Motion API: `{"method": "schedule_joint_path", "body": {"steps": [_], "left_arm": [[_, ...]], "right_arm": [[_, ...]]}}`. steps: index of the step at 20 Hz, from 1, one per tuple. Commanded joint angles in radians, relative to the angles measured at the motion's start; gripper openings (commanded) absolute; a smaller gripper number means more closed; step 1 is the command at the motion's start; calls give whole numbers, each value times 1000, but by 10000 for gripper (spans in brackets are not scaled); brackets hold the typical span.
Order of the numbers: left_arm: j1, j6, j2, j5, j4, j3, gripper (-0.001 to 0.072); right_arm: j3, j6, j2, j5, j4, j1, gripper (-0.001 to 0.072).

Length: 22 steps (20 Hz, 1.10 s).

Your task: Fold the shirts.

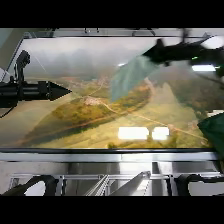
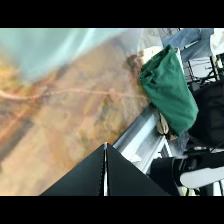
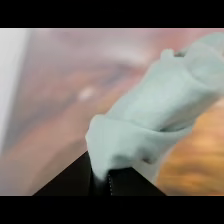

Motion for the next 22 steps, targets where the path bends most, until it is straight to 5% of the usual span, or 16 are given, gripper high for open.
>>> {"method": "schedule_joint_path", "body": {"steps": [1,8,15,22], "left_arm": [[0,0,0,-18,0,1,11],[-35,0,0,3,1,1,11],[-176,15,0,72,2,1,10],[-264,15,0,142,2,1,11]], "right_arm": [[74,394,193,139,-573,-288,16],[5,417,271,683,-986,-825,16],[-304,315,330,585,-1124,-1089,18],[-370,272,303,496,-1125,-1109,34]]}}
